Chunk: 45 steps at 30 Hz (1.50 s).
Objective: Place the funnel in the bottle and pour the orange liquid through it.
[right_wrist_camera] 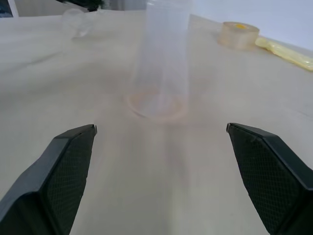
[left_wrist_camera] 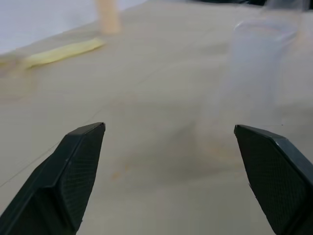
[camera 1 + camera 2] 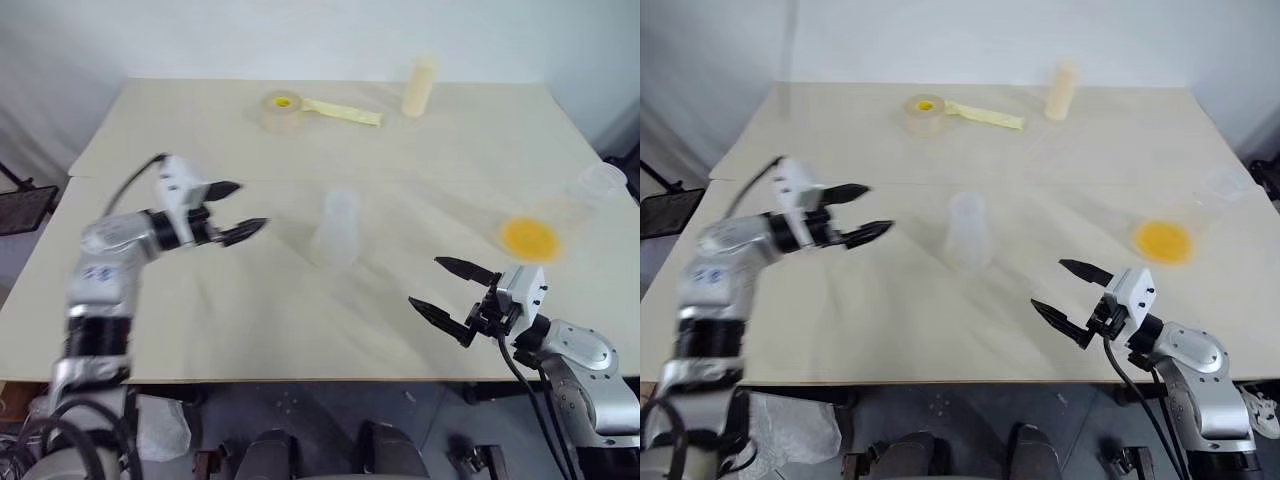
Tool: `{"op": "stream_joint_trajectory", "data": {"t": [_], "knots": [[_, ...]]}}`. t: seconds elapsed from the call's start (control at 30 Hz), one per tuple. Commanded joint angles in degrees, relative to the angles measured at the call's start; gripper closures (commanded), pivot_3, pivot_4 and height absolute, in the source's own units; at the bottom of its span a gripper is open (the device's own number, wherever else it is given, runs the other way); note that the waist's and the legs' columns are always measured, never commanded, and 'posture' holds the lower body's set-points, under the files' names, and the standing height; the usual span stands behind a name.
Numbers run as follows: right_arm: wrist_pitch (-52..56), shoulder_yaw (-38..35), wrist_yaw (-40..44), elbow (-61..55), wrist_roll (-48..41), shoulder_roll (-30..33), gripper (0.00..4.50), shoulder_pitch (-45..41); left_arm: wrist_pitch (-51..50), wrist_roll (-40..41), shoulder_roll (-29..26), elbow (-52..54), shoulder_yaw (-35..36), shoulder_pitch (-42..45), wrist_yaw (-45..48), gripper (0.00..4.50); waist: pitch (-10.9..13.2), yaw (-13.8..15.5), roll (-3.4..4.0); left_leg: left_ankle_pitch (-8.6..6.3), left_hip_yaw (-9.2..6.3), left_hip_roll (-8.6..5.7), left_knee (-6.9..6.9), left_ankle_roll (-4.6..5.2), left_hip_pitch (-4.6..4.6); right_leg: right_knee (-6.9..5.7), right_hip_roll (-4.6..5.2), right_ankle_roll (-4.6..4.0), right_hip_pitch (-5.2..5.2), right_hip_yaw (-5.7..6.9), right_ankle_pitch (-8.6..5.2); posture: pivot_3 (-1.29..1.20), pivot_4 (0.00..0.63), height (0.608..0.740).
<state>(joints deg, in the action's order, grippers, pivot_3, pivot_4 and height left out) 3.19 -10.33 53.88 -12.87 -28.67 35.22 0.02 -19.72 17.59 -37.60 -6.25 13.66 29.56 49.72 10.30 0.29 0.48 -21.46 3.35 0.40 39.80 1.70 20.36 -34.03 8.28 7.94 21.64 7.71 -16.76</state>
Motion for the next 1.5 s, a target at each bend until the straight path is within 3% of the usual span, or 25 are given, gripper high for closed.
{"op": "stream_joint_trajectory", "data": {"t": [0.03,0.37,0.57,0.77,1.03,1.27,1.5], "knots": [[-0.6,-1.3,3.3,0.3,-2.5,0.7,0.0,-1.2,-1.0,2.4,0.0,10.4,8.1,-8.9,-5.3,0.01,0.0,0.0,-0.03,0.0,-0.01,0.06,0.04,0.0,0.01,-0.03,0.0,0.0,0.0,0.02,0.0,0.0,0.15,0.74],[-0.5,0.7,14.2,9.8,-3.5,2.7,0.0,-9.4,-0.6,1.7,6.3,25.5,25.3,-33.4,-20.6,0.01,0.0,1.1,-0.06,-0.02,-0.03,0.05,0.2,0.03,0.0,0.03,0.13,0.0,-0.11,-0.08,0.0,0.0,0.15,0.74],[-0.6,2.5,16.5,14.2,-2.2,1.6,0.0,-15.0,-2.0,2.5,9.2,30.6,26.6,-38.7,-25.5,0.01,0.0,1.2,-0.06,-0.03,-0.02,0.04,0.2,0.03,0.01,0.0,0.13,0.0,-0.1,-0.07,0.0,0.0,0.15,0.74],[-0.2,3.5,16.0,14.4,-1.7,0.8,0.0,-16.8,-2.7,-0.5,8.3,28.6,23.0,-35.1,-30.2,0.01,0.0,1.2,-0.06,-0.03,-0.03,0.01,0.2,0.02,0.01,0.0,0.14,0.0,-0.1,-0.06,0.0,0.0,0.15,0.74],[1.0,3.2,13.1,10.6,-1.4,0.6,0.0,-14.9,-1.4,-13.3,5.6,9.6,9.9,-15.2,-40.3,0.01,0.0,1.2,-0.07,-0.02,0.01,-0.22,0.19,0.04,0.0,-0.08,0.15,0.01,-0.08,-0.04,0.01,0.0,0.15,0.74],[1.8,2.5,11.3,8.5,-1.3,1.0,0.0,-13.3,-3.4,-16.9,2.1,-3.2,3.1,-5.0,-39.1,0.01,0.0,0.9,-0.07,-0.02,0.09,-0.34,0.07,0.02,0.01,-0.08,0.11,0.02,0.03,0.05,0.01,0.0,0.15,0.74],[2.1,1.6,10.3,6.6,-1.6,1.3,0.0,-11.1,-3.5,-17.4,0.2,-5.4,1.1,-2.5,-38.1,0.01,0.0,1.1,-0.08,-0.02,0.11,-0.33,0.14,0.02,0.02,-0.09,0.12,0.04,0.03,0.02,0.02,0.0,0.15,0.74]]}}
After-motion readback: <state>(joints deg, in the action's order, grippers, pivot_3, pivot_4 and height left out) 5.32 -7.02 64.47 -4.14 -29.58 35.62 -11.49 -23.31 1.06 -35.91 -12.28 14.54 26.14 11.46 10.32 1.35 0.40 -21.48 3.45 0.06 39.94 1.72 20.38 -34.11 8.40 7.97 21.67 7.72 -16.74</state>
